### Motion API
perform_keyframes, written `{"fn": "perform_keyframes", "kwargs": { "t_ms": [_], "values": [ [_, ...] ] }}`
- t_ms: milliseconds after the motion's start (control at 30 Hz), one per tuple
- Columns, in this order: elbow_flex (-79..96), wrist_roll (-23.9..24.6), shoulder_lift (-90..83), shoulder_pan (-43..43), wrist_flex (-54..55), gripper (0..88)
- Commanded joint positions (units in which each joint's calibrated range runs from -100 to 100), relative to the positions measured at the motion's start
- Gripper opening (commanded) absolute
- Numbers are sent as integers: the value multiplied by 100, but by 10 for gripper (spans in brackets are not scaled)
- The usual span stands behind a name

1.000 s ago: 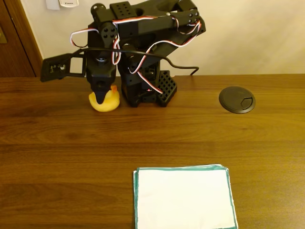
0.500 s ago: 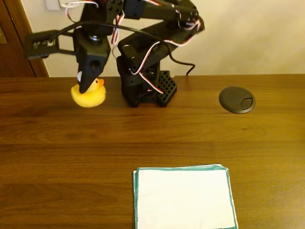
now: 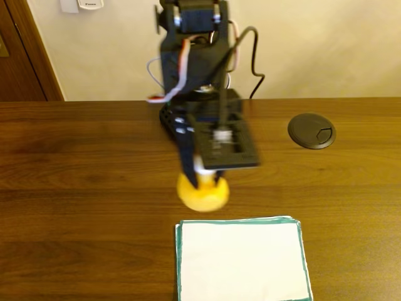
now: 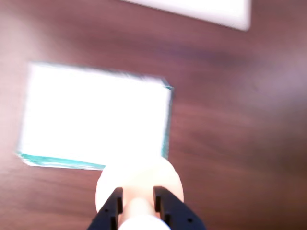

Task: Grab the yellow duck toy and put inside the green color rectangle box on the table

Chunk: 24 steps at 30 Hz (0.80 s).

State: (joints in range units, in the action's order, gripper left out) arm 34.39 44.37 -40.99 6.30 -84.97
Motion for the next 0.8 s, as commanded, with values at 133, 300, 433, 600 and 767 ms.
{"fn": "perform_keyframes", "kwargs": {
  "t_ms": [133,300,433,600,767],
  "values": [
    [-275,112,2523,1300,2110,2],
    [-376,63,3458,1283,2792,2],
    [-357,34,3938,1231,3218,2],
    [-394,73,4086,1222,3277,210],
    [-394,78,3789,1239,3064,359]
  ]
}}
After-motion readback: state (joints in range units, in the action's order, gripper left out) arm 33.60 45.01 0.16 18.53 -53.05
